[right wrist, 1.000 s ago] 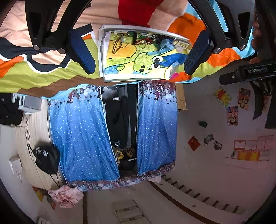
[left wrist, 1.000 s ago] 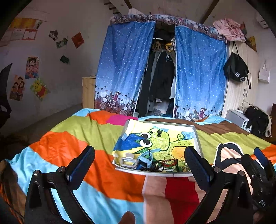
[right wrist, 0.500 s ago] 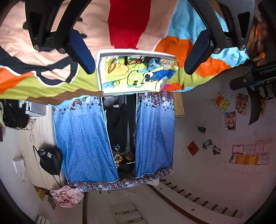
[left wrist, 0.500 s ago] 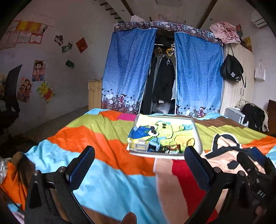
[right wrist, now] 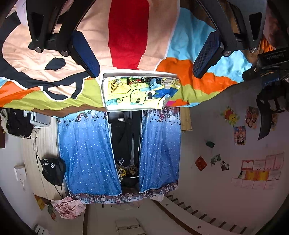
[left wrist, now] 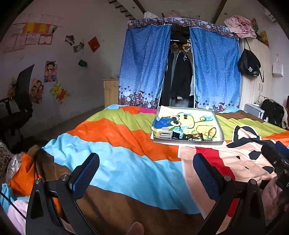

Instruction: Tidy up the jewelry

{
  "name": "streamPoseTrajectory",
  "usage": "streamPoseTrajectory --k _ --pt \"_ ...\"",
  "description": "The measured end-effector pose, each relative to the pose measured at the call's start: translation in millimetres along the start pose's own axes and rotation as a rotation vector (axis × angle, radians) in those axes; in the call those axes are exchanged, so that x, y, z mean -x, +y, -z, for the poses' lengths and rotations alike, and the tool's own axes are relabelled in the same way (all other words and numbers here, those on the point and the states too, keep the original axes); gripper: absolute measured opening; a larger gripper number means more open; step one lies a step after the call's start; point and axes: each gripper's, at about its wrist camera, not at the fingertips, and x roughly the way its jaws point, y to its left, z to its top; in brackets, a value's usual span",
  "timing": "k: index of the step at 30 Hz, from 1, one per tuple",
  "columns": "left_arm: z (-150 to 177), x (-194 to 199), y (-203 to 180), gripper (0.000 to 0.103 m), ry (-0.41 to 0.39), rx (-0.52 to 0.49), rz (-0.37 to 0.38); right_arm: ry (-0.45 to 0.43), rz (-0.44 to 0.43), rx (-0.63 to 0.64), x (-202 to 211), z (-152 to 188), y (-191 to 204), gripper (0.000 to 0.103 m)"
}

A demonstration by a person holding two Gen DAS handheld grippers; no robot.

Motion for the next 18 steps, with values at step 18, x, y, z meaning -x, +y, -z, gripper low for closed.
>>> streamPoseTrajectory --k 18 --pt "3.8 -6.2 0.2 0.102 0.012 -0.017 -0.014 0.052 -0.007 0.007 -9.0 9.2 5.4 0.103"
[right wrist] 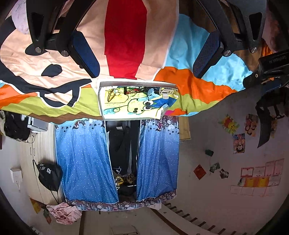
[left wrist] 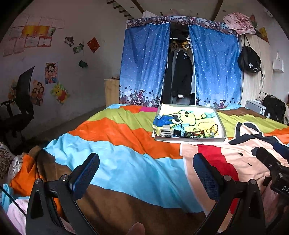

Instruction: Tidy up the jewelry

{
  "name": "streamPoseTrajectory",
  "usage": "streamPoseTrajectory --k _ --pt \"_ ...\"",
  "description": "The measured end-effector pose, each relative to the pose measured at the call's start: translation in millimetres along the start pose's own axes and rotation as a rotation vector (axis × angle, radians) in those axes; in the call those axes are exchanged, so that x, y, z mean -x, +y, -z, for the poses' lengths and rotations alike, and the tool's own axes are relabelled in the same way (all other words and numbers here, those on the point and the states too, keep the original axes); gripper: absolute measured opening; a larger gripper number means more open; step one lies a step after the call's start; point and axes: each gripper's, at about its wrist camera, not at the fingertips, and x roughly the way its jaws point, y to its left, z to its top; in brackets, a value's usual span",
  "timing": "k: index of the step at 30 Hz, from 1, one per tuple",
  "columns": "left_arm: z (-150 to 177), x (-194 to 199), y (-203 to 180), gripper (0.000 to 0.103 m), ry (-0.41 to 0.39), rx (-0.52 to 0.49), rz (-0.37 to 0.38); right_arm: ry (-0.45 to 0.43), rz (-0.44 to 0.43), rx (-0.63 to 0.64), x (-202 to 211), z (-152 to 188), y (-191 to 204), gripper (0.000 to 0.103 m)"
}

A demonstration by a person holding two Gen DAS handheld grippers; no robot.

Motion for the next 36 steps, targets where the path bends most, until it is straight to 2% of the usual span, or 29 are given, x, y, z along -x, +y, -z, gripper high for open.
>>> streamPoseTrajectory --k 36 --pt "2.4 -0.8 0.4 0.102 -0.007 -0.011 -0.002 -0.002 0.0 -0.002 -0.1 0.3 -1.1 0.103"
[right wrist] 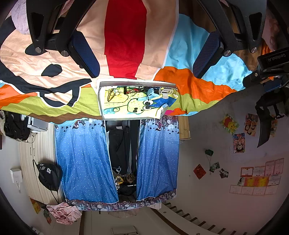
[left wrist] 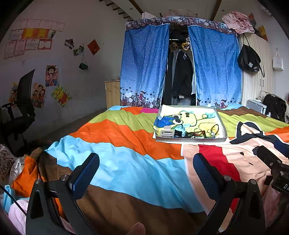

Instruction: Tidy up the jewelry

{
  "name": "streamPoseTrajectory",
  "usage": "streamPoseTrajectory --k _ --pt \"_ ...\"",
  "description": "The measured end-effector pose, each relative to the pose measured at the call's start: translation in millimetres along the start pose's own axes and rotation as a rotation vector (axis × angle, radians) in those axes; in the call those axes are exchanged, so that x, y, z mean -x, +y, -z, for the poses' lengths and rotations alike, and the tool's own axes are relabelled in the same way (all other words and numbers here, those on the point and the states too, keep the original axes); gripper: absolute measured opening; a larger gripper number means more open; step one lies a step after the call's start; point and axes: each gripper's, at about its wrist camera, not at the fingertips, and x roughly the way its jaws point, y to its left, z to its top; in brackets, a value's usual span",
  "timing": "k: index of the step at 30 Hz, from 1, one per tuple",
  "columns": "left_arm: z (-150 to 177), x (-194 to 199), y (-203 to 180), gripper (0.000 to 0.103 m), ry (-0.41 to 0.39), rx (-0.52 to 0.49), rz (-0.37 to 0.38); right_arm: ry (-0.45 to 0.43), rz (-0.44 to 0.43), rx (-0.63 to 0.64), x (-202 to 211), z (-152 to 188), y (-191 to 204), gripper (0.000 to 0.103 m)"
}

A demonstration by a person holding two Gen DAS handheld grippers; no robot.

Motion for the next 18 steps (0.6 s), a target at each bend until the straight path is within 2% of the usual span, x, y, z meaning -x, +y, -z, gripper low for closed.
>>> streamPoseTrajectory --k 18 --pt "-1.0 -1.5 3.2 0.102 -0.005 -0.008 0.0 0.0 0.0 0.0 0.1 -0.3 0.0 0.103"
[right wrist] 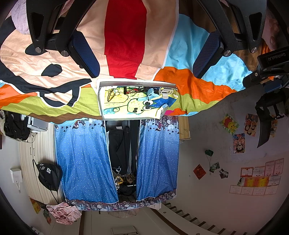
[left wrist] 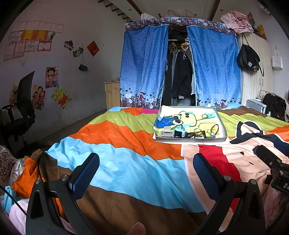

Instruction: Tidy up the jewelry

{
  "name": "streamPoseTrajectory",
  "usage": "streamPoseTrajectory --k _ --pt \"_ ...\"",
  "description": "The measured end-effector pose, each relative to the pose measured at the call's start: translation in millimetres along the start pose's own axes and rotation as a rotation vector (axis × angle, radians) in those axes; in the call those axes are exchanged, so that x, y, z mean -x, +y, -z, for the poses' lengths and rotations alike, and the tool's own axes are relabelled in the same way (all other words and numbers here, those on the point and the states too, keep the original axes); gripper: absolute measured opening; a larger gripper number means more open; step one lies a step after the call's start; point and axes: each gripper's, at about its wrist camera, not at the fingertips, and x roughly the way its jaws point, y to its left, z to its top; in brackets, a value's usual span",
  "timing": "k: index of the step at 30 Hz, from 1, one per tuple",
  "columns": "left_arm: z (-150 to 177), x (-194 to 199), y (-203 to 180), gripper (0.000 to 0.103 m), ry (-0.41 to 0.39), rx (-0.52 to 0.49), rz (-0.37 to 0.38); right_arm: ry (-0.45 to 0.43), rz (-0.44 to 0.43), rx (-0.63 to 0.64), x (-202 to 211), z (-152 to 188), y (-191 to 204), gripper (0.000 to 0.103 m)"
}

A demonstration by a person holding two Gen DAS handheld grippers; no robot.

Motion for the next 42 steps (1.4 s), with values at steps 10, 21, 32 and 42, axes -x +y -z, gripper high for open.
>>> streamPoseTrajectory --k 10,21,32,42 --pt "-0.8 -0.3 2.5 0.102 -0.006 -0.009 -0.001 0.001 0.0 0.0 0.1 -0.1 -0.4 0.103" --pt "-0.7 -0.8 3.3 0.102 -0.006 -0.009 0.0 0.0 0.0 0.0 0.1 -0.1 0.3 0.103" --pt "-0.6 -1.4 4.2 0.102 -0.007 -0.011 0.001 0.001 0.0 0.0 0.1 -0.1 0.3 0.103" --pt "0.1 -1.1 3.2 0.102 -0.008 -0.013 0.0 0.002 0.001 0.001 0.0 -0.2 0.2 0.103"
